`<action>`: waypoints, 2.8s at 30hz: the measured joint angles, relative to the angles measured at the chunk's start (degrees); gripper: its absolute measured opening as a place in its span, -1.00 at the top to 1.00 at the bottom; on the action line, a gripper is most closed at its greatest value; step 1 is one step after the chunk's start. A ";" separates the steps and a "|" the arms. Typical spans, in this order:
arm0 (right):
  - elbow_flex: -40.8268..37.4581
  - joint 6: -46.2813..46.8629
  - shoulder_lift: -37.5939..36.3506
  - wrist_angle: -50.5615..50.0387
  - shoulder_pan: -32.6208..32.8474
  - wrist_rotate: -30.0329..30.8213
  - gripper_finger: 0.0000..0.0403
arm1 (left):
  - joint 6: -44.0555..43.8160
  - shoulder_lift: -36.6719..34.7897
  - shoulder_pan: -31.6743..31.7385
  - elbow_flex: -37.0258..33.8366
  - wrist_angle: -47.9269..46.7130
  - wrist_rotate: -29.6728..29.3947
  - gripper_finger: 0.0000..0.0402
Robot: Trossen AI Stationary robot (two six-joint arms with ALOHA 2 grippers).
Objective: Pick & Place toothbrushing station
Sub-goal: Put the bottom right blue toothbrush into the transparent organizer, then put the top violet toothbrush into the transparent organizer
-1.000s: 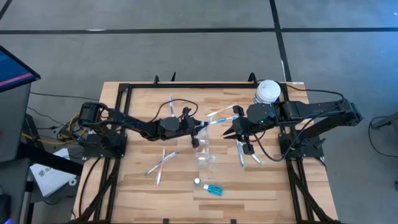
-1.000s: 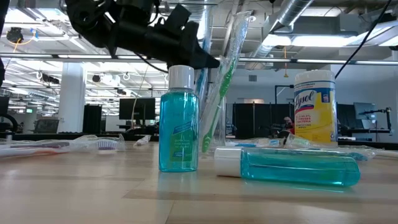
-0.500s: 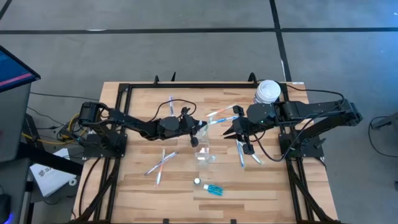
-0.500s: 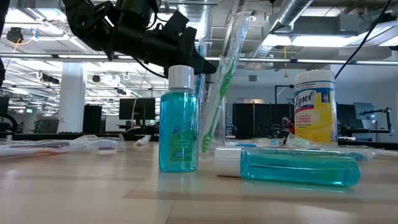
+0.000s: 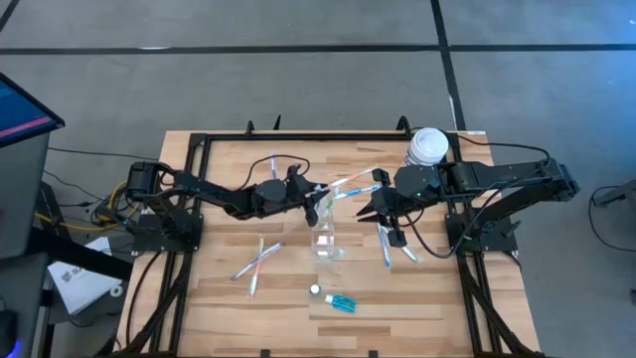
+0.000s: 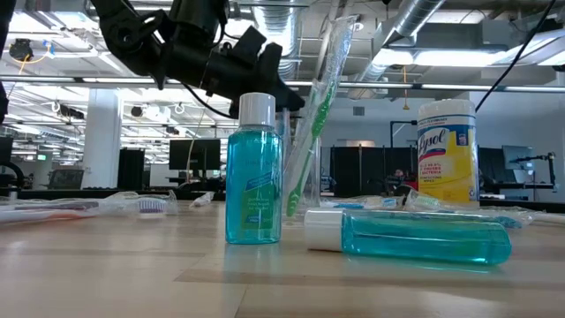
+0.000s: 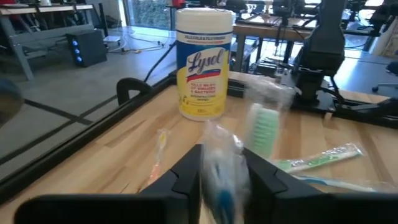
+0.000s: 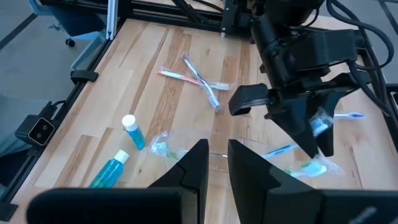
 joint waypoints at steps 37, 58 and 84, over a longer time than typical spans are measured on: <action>0.00 0.48 0.02 -2.40 -0.02 0.00 0.74 | -3.57 -7.53 0.04 0.01 -10.09 -3.61 0.51; 0.00 1.47 0.02 -3.19 0.00 0.00 0.74 | -9.21 -15.06 7.32 0.02 -30.61 -6.27 0.51; 0.00 1.84 0.02 -3.82 0.00 -0.02 0.74 | -35.59 -17.54 17.26 0.00 -53.82 -0.47 0.51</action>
